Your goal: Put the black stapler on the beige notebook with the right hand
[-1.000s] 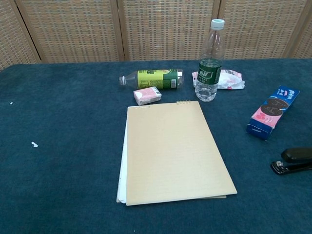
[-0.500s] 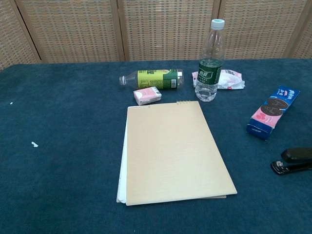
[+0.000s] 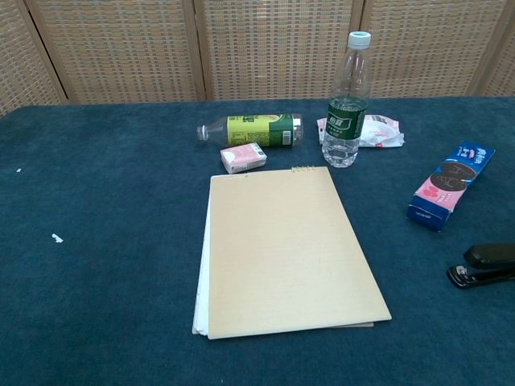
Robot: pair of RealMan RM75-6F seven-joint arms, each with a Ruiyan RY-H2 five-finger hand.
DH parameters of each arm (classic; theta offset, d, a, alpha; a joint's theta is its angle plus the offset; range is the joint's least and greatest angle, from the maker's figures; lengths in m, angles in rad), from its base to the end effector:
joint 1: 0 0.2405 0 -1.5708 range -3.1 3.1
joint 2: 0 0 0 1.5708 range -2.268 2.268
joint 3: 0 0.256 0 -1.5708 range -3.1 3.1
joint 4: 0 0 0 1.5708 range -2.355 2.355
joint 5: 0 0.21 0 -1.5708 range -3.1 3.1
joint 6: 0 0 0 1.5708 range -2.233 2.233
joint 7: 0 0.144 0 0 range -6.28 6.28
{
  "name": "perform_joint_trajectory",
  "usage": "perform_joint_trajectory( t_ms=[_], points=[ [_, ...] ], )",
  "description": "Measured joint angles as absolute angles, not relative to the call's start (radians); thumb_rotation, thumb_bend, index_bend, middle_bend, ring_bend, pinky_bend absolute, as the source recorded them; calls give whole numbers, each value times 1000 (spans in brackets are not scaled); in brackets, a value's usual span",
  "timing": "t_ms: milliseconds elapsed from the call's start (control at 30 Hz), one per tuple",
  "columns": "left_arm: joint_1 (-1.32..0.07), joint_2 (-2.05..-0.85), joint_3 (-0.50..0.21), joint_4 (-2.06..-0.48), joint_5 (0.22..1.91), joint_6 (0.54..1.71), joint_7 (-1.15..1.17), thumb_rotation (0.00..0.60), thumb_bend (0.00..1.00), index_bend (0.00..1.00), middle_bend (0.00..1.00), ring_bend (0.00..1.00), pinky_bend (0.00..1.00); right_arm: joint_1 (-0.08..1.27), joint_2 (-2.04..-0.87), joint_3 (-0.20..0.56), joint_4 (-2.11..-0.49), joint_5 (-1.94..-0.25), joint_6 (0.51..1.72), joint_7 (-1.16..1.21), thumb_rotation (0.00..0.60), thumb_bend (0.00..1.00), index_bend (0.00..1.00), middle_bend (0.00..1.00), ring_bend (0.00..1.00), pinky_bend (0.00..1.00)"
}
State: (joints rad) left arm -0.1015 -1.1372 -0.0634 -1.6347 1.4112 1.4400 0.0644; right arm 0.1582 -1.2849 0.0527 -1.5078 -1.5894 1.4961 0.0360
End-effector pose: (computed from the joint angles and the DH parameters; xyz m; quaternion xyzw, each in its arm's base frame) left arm -0.3147 0.1881 0.1515 -0.5823 -0.4063 -0.3633 0.6033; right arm -0.2880 -0.2029 0.1119 0.6121 -0.3719 0.4554 0.5288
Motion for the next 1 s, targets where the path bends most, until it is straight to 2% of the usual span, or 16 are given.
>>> perform_joint_trajectory(
  t_ms=[133,300,600,1000],
  points=[
    [-102,-1136,-63,-1636,1410,1439,63,600,175,0,0,0,0,161,-1291,51,-1509,-1590,1490,21,600,225,286,75,1,206],
    [-103,-1137,-62,-1636,1410,1437,67,600,175,0,0,0,0,169,-1310,50,-1501,-1582,1466,15,600,226,369,142,25,231],
    [-106,-1141,-64,-1632,1406,1431,68,600,174,0,0,0,0,205,-1369,54,-1481,-1531,1368,-9,600,236,413,147,29,237],
    [-107,-1142,-66,-1629,1405,1434,62,600,174,0,0,0,0,235,-1413,59,-1464,-1495,1308,-35,600,245,443,155,29,238]
  ],
)
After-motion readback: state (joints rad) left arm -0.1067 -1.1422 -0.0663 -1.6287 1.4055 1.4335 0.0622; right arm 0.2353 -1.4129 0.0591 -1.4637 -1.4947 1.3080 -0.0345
